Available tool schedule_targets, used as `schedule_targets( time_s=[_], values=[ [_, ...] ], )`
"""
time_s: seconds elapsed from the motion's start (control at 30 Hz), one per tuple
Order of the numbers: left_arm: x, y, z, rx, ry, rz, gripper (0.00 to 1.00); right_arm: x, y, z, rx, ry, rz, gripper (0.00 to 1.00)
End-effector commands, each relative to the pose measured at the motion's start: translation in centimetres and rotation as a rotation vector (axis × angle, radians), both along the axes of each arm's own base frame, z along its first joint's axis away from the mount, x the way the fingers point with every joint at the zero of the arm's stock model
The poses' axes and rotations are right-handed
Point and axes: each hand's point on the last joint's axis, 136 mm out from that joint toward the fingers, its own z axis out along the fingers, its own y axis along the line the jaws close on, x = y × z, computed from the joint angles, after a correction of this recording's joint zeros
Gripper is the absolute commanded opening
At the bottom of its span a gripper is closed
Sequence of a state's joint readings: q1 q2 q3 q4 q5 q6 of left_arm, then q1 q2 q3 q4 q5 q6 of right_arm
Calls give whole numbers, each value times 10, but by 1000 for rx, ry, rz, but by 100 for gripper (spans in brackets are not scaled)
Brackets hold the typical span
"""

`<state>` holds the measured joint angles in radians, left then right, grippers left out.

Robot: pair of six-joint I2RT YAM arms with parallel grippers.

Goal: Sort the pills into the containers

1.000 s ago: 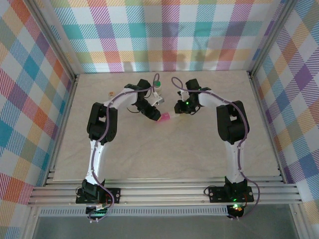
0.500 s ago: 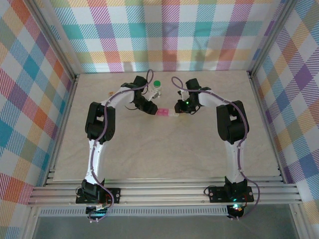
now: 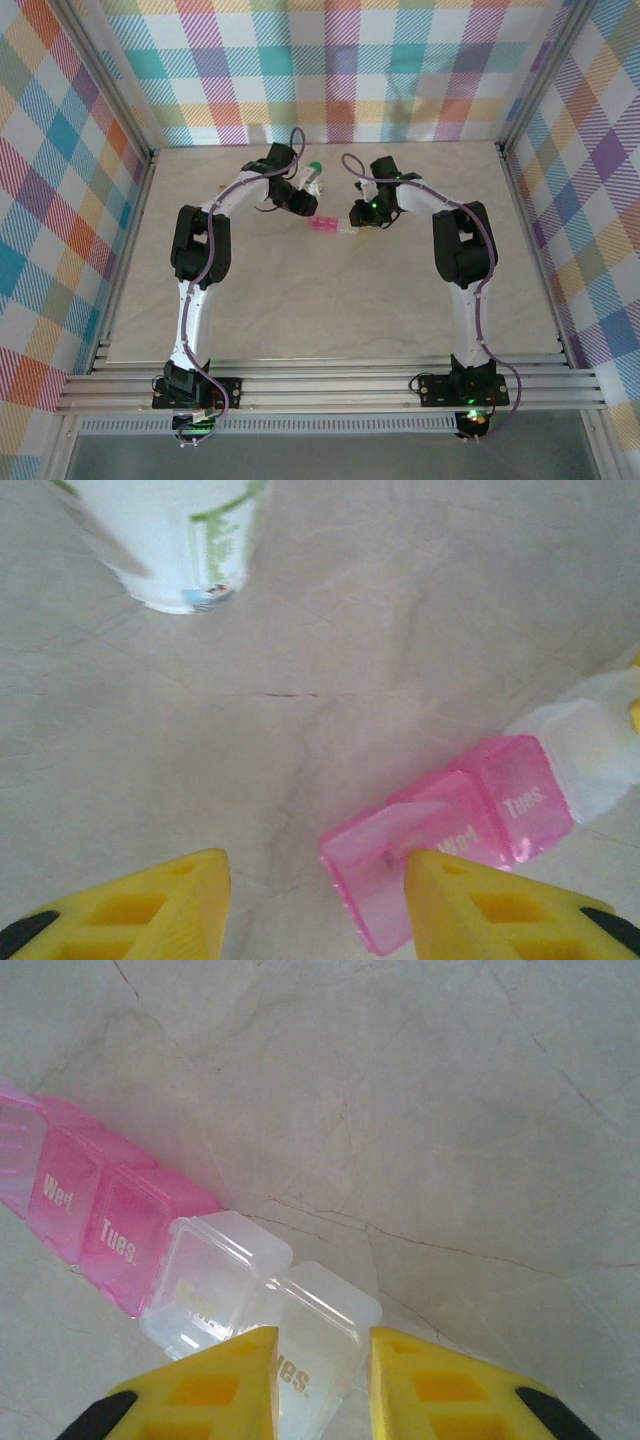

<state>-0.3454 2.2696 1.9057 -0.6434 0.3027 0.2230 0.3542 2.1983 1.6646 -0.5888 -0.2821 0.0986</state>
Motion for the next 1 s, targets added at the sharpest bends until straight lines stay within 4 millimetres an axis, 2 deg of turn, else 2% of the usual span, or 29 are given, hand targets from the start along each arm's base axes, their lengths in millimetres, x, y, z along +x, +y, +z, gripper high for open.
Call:
schedule_targets(
  time_s=[0.0,0.27,0.57,0.77,0.97],
  values=[
    [14,0,0,16,-21,37,49,-44,-26,-64,-177,196,20,27],
    [3,-8,-16,54,38,19,49,-46,-23,-64,-177,196,36,27],
    [-18,-11,-16,37,77,29,48,-46,-20,-61,-171,189,52,29],
    [-24,-7,-22,60,99,46,48,-47,-18,-59,-162,186,55,31],
    [-34,-7,-11,19,96,93,47,-46,-18,-55,-154,173,53,33]
  ],
)
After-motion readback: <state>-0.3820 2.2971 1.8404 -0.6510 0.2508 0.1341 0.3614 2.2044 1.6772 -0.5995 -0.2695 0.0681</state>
